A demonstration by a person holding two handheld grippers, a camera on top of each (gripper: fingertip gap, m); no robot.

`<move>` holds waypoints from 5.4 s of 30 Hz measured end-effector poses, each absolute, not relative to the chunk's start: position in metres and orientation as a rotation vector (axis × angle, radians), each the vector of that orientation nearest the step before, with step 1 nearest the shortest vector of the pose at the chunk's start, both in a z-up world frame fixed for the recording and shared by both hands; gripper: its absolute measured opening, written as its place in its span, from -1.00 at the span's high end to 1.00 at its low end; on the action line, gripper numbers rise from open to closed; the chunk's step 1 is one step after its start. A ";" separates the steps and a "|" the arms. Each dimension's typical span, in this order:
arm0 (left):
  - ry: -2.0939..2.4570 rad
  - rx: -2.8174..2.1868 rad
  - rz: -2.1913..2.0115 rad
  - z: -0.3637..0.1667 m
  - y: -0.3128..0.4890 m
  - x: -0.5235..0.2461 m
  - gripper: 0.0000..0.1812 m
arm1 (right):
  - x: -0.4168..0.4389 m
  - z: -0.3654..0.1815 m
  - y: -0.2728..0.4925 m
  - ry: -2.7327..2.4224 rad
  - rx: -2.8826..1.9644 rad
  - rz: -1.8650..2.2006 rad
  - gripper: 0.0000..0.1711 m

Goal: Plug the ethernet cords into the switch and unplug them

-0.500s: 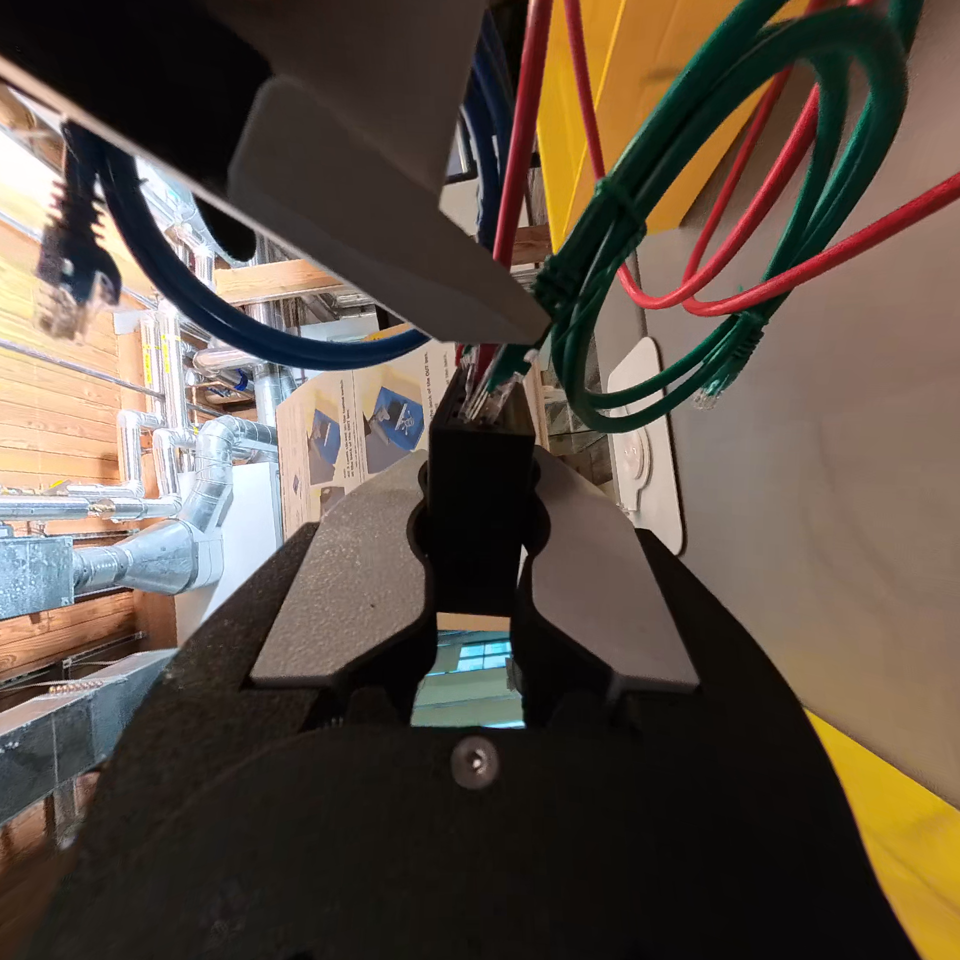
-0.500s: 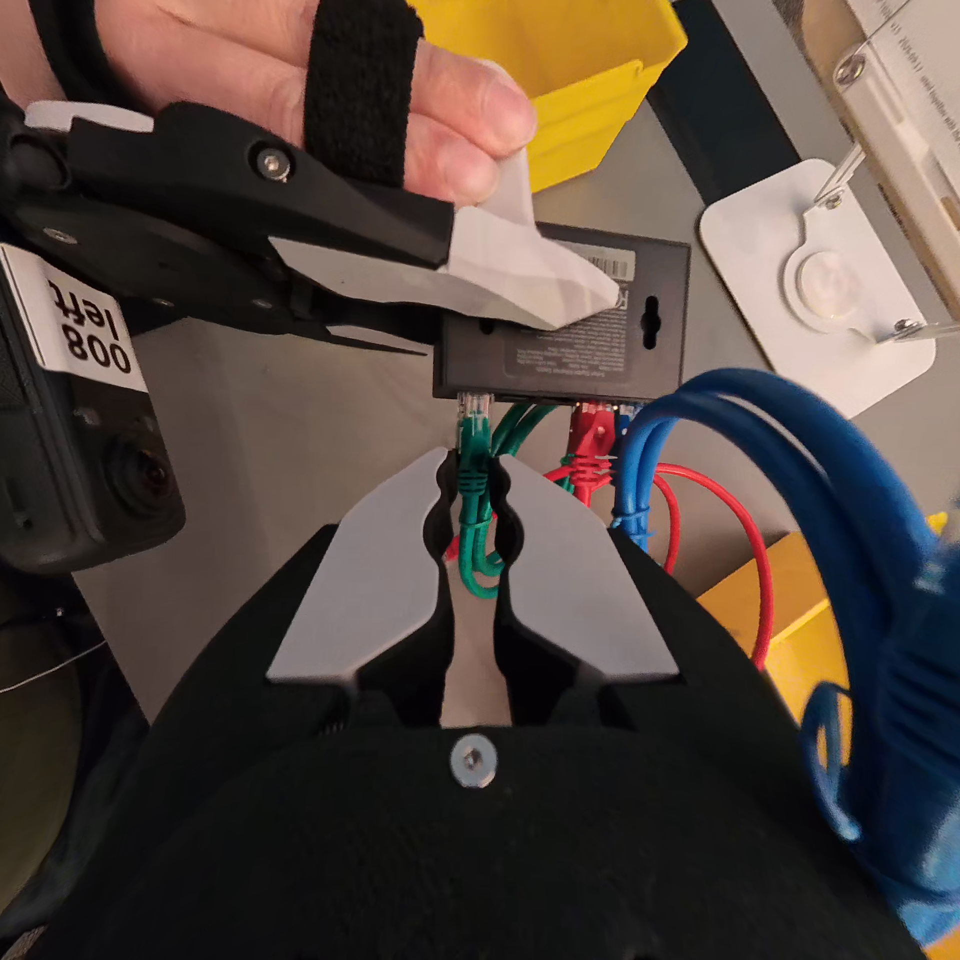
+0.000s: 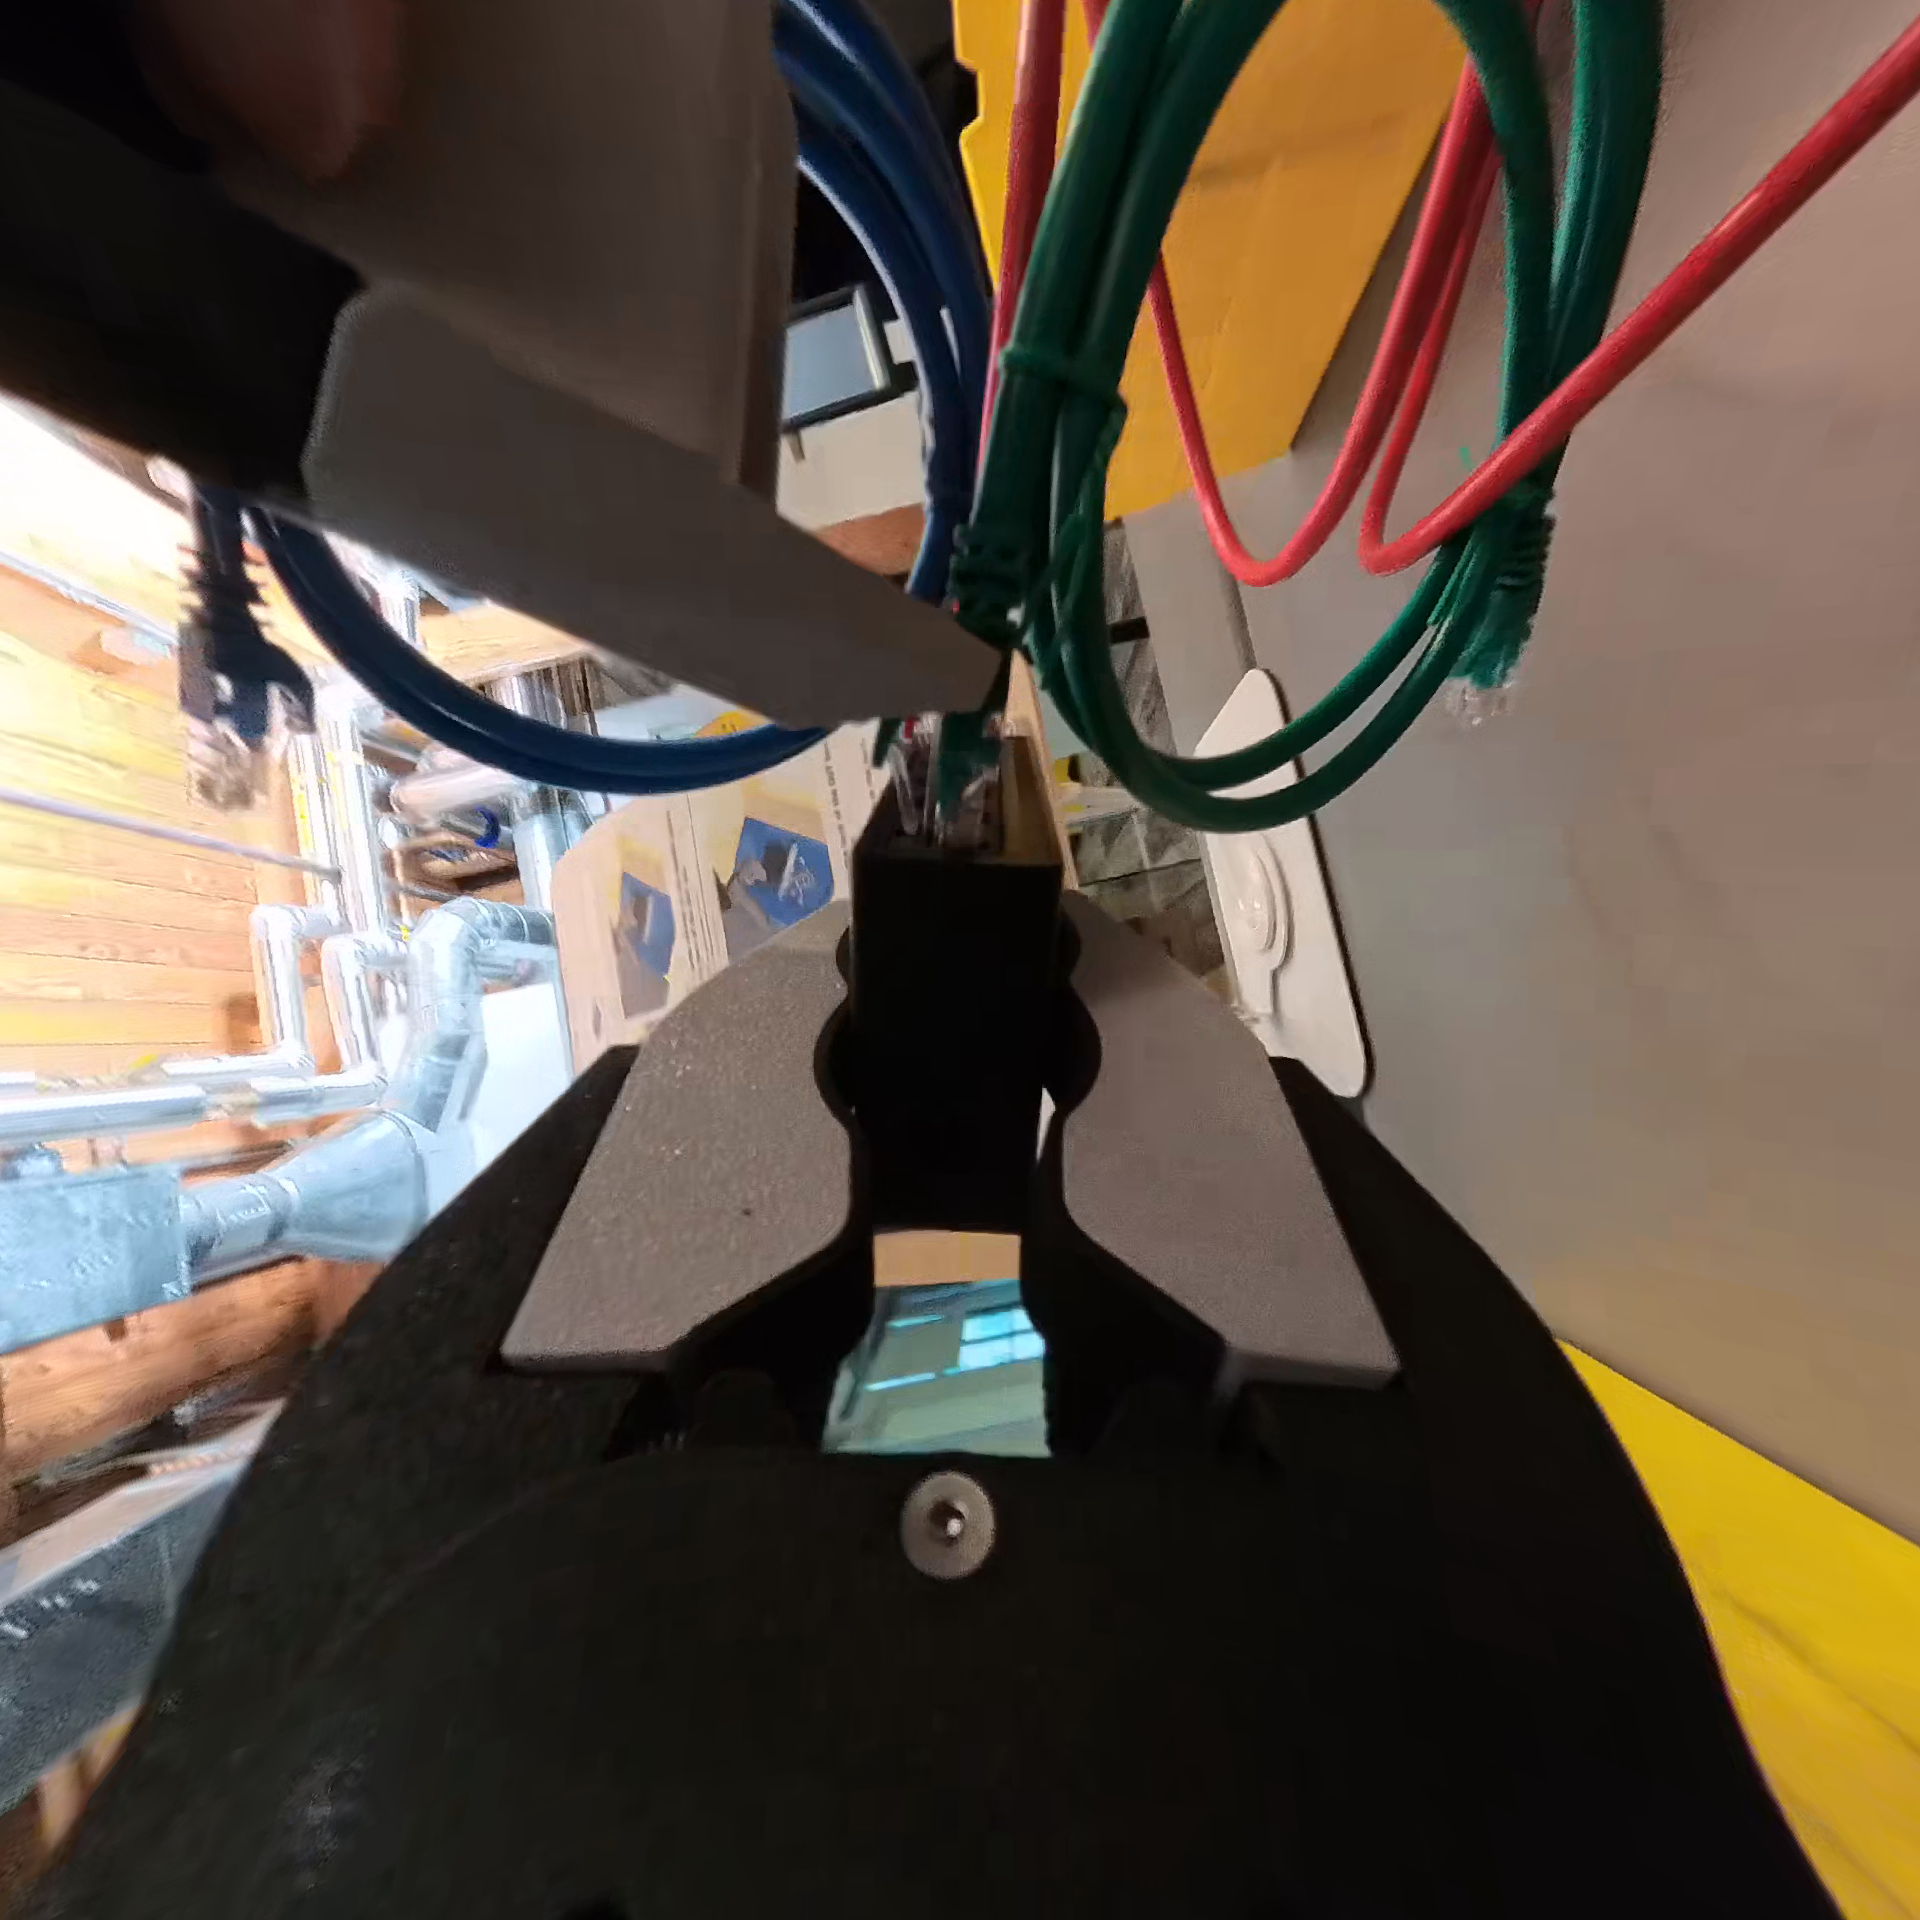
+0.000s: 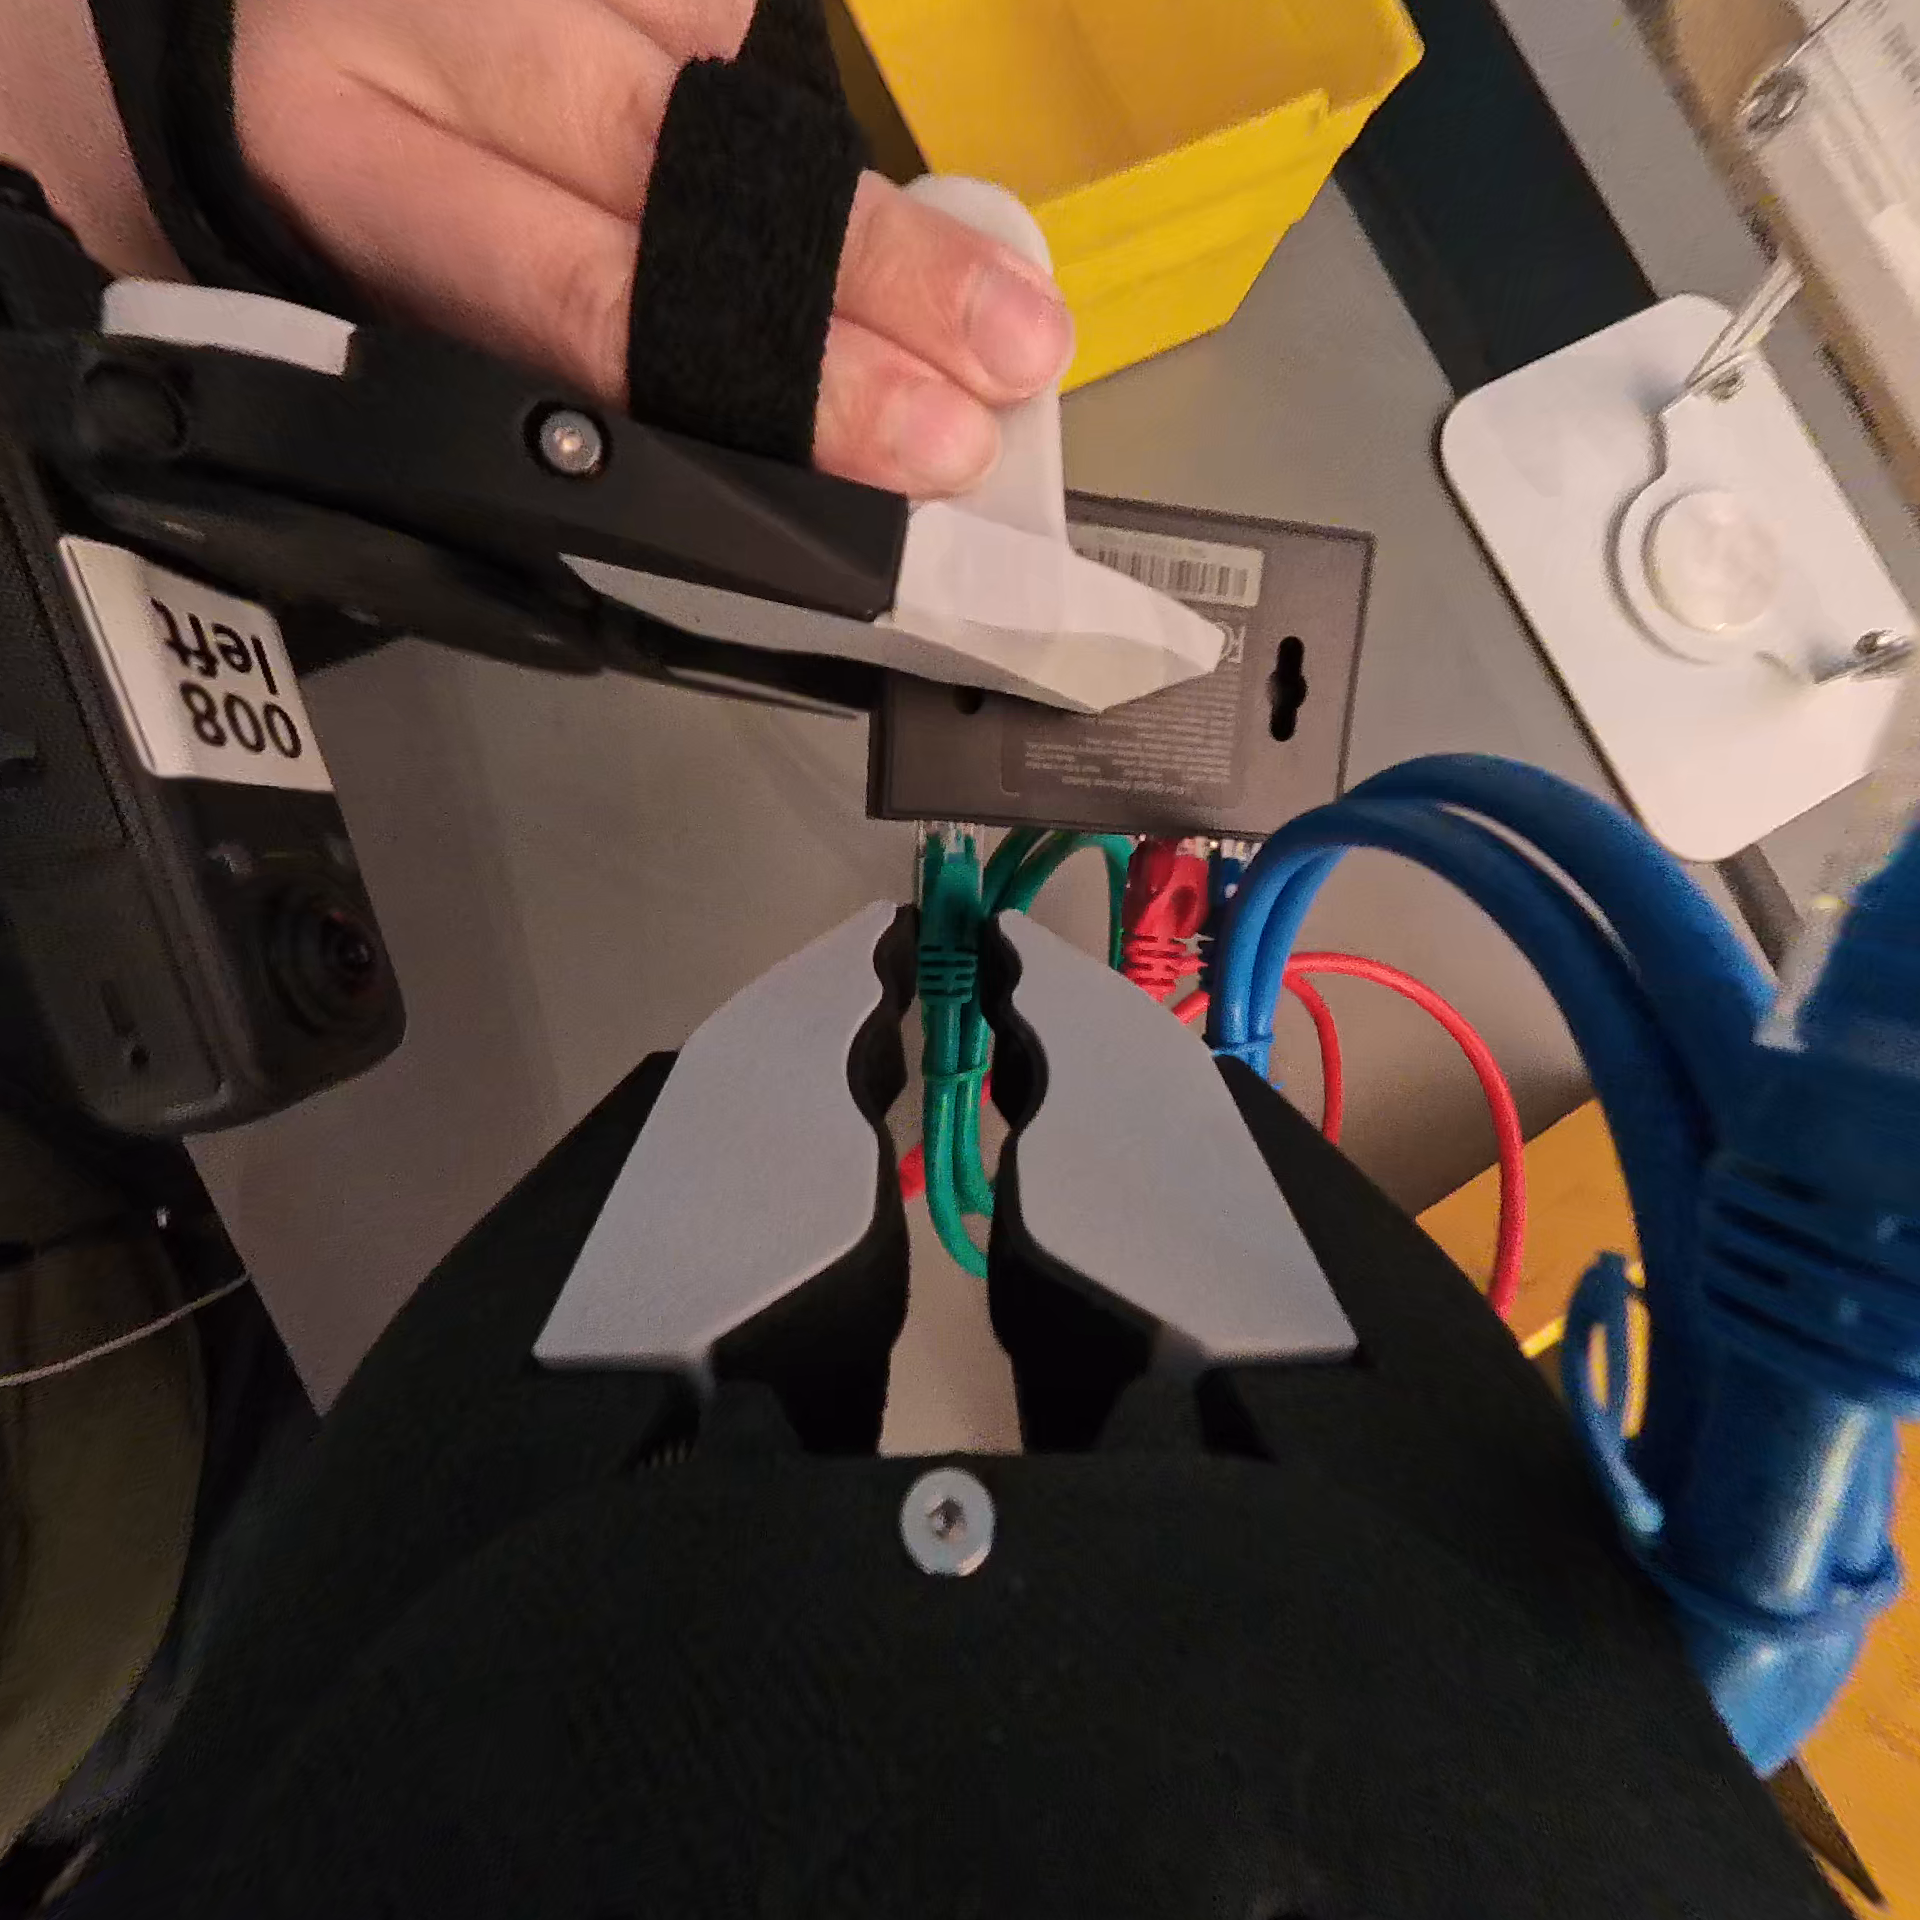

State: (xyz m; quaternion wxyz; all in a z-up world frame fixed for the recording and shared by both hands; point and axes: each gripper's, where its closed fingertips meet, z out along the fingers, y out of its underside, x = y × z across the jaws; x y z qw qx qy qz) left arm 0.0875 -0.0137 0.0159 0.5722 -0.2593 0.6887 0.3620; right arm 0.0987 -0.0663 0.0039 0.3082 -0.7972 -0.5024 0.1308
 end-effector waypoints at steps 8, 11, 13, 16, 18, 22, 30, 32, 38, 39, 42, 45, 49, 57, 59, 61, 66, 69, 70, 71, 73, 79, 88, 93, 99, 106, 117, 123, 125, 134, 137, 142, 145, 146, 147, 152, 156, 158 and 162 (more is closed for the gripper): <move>1.466 -0.816 0.703 0.035 -0.004 0.079 0.67 | 0.089 0.036 -0.058 -1.168 -1.898 0.454 0.86; 1.393 -0.885 0.628 0.045 -0.002 0.073 0.67 | 0.083 0.051 -0.056 -1.123 -1.804 0.494 0.86; 1.345 -0.916 0.577 0.053 -0.003 0.072 0.67 | 0.081 0.061 -0.056 -1.107 -1.734 0.501 0.86; 1.305 -0.949 0.507 0.058 -0.004 0.072 0.67 | 0.079 0.071 -0.056 -1.091 -1.664 0.519 0.85; 1.301 -0.955 0.499 0.059 -0.004 0.072 0.67 | 0.079 0.071 -0.056 -1.082 -1.655 0.537 0.84; 1.293 -0.967 0.489 0.058 -0.003 0.072 0.67 | 0.080 0.068 -0.055 -1.102 -1.669 0.523 0.83; 1.252 -0.978 0.460 0.064 -0.003 0.070 0.67 | 0.080 0.071 -0.053 -1.132 -1.615 0.439 0.84; 1.238 -0.974 0.466 0.068 -0.003 0.068 0.67 | 0.077 0.074 -0.053 -1.117 -1.592 0.468 0.84; 1.244 -0.981 0.475 0.068 -0.001 0.064 0.68 | 0.073 0.077 -0.051 -1.098 -1.564 0.523 0.84; 1.235 -0.988 0.465 0.068 0.000 0.063 0.68 | 0.072 0.077 -0.051 -1.090 -1.558 0.531 0.84; 1.230 -1.007 0.430 0.068 0.000 0.063 0.67 | 0.070 0.079 -0.050 -1.075 -1.550 0.571 0.84; 1.232 -1.017 0.420 0.065 0.000 0.065 0.68 | 0.070 0.081 -0.050 -1.068 -1.542 0.616 0.84; 1.240 -1.003 0.436 0.065 0.000 0.066 0.68 | 0.072 0.079 -0.050 -1.071 -1.558 0.625 0.84; 1.266 -0.963 0.456 0.063 -0.005 0.069 0.68 | 0.070 0.078 -0.055 -1.075 -1.587 0.596 0.84; 1.266 -0.940 0.423 0.065 -0.009 0.071 0.68 | 0.070 0.079 -0.058 -1.086 -1.590 0.608 0.84; 1.259 -0.924 0.453 0.068 -0.011 0.070 0.69 | 0.069 0.081 -0.059 -1.078 -1.593 0.621 0.84; 1.252 -0.927 0.482 0.070 -0.014 0.071 0.69 | 0.070 0.081 -0.061 -1.083 -1.603 0.599 0.84; 1.250 -0.938 0.506 0.071 -0.013 0.069 0.69 | 0.069 0.082 -0.061 -1.073 -1.597 0.591 0.84; 1.252 -0.936 0.520 0.070 -0.012 0.069 0.69 | 0.068 0.081 -0.061 -1.074 -1.600 0.580 0.84; 1.255 -0.945 0.527 0.069 -0.010 0.068 0.69 | 0.068 0.079 -0.060 -1.074 -1.602 0.567 0.84; 1.263 -0.959 0.523 0.066 -0.007 0.068 0.69 | 0.068 0.078 -0.056 -1.080 -1.602 0.538 0.84; 1.288 -0.946 0.560 0.067 0.001 0.058 0.67 | 0.078 0.079 -0.057 -1.189 -1.557 0.347 0.79; 1.267 -0.919 0.553 0.083 0.004 0.030 0.67 | 0.149 0.167 -0.101 -1.056 -1.175 0.294 0.68; 1.285 -0.831 0.502 0.091 -0.012 0.036 0.67 | 0.156 0.159 -0.082 -1.029 -1.188 0.349 0.46; 1.297 -0.808 0.526 0.090 -0.017 0.047 0.67 | 0.129 0.134 -0.074 -1.124 -1.251 0.302 0.43; 1.238 -0.840 0.523 0.099 -0.012 0.035 0.67 | 0.139 0.146 -0.066 -1.075 -1.180 0.127 0.47; 1.275 -0.935 0.250 0.102 -0.027 0.031 0.66 | 0.126 0.138 -0.091 -1.294 -0.875 -0.129 0.69; 1.363 -1.000 0.156 0.085 -0.033 0.040 0.66 | 0.111 0.123 -0.106 -1.427 -0.709 -0.270 0.87; 1.386 -1.010 0.166 0.081 -0.033 0.042 0.66 | 0.105 0.118 -0.111 -1.465 -0.686 -0.271 0.86; 1.520 -1.032 0.128 0.062 -0.050 0.055 0.67 | 0.099 0.088 -0.094 -1.587 -0.742 -0.370 0.88; 1.525 -1.033 0.133 0.062 -0.051 0.056 0.67 | 0.101 0.090 -0.091 -1.588 -0.745 -0.466 0.91; 1.516 -1.057 0.144 0.066 -0.053 0.053 0.67 | 0.098 0.097 -0.110 -1.602 -0.715 -0.482 0.94; 1.532 -1.074 0.159 0.063 -0.054 0.054 0.67 | 0.091 0.096 -0.118 -1.619 -0.685 -0.483 0.94; 1.538 -1.059 0.166 0.063 -0.056 0.057 0.67 | 0.091 0.093 -0.115 -1.631 -0.713 -0.483 0.87; 1.539 -1.055 0.185 0.063 -0.056 0.058 0.67 | 0.093 0.089 -0.110 -1.635 -0.754 -0.486 0.79; 1.543 -1.059 0.236 0.060 -0.054 0.061 0.67 | 0.100 0.082 -0.092 -1.635 -0.799 -0.574 0.76; 1.540 -1.072 0.262 0.060 -0.053 0.060 0.67 | 0.097 0.087 -0.097 -1.623 -0.762 -0.584 0.77; 1.532 -1.074 0.280 0.060 -0.051 0.060 0.66 | 0.099 0.087 -0.095 -1.616 -0.764 -0.582 0.78; 1.481 -1.097 0.280 0.065 -0.044 0.057 0.66 | 0.112 0.111 -0.096 -1.490 -0.774 -0.537 0.82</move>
